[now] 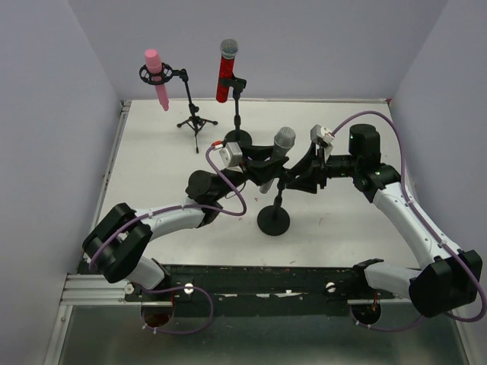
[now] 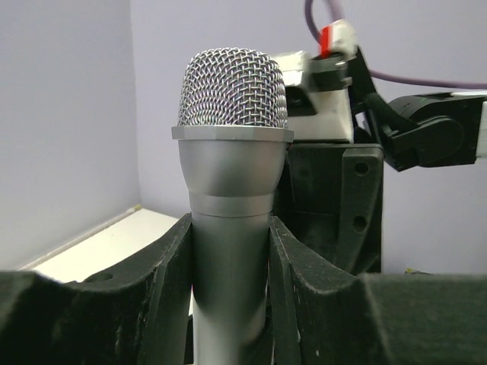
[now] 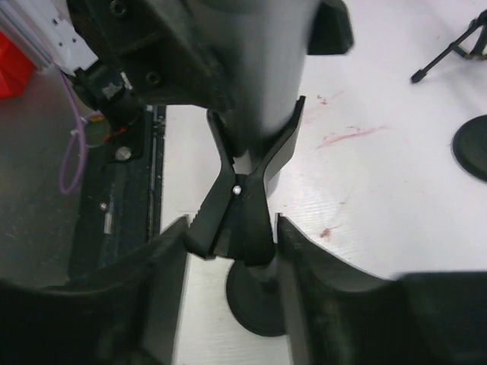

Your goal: Attach the microphones to the stand

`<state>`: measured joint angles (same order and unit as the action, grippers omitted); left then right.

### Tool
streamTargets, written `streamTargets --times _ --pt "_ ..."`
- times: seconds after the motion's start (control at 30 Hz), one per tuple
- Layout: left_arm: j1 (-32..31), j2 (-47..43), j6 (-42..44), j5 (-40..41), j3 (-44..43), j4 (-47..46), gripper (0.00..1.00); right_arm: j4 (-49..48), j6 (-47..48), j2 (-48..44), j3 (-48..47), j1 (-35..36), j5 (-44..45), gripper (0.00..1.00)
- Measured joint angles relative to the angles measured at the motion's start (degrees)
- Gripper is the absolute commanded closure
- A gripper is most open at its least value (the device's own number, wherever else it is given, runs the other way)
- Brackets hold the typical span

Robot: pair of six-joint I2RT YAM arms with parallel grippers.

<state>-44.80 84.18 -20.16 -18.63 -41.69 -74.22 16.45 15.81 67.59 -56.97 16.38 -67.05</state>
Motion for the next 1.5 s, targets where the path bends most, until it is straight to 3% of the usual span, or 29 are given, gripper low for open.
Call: streamTargets --times 0.1,0.3,0.43,0.53,1.0,1.17,1.37,1.5 --pt "-0.4 -0.1 0.0 0.1 0.5 -1.3 0.77 -0.3 -0.9 -0.2 0.6 0.0 0.1 0.22" --pt "-1.0 -2.1 0.4 1.0 3.3 -2.7 0.46 0.1 -0.7 -0.3 1.3 -0.1 0.1 0.01" --pt "-1.0 -3.9 0.5 1.6 5.0 -2.5 0.26 0.3 0.5 -0.9 1.5 -0.3 0.1 0.00" --pt "-1.1 -6.2 0.7 2.4 6.5 -1.7 0.03 0.4 1.9 -1.7 2.3 -0.4 0.1 0.00" --pt "-0.2 -26.1 6.8 6.2 11.3 16.4 0.01 3.1 16.9 -2.6 9.5 -0.6 -0.4 0.00" --pt "3.7 -36.9 7.3 7.0 7.9 40.0 0.01 3.0 20.4 0.7 10.4 -0.6 -2.1 0.03" --pt "6.6 -47.6 13.3 11.7 -1.7 71.5 0.01 1.0 19.7 5.7 10.4 -0.6 -2.8 0.17" --pt "6.6 -55.4 18.0 17.6 1.0 82.8 0.01 -2.4 17.7 7.9 10.4 0.2 -3.1 0.22"
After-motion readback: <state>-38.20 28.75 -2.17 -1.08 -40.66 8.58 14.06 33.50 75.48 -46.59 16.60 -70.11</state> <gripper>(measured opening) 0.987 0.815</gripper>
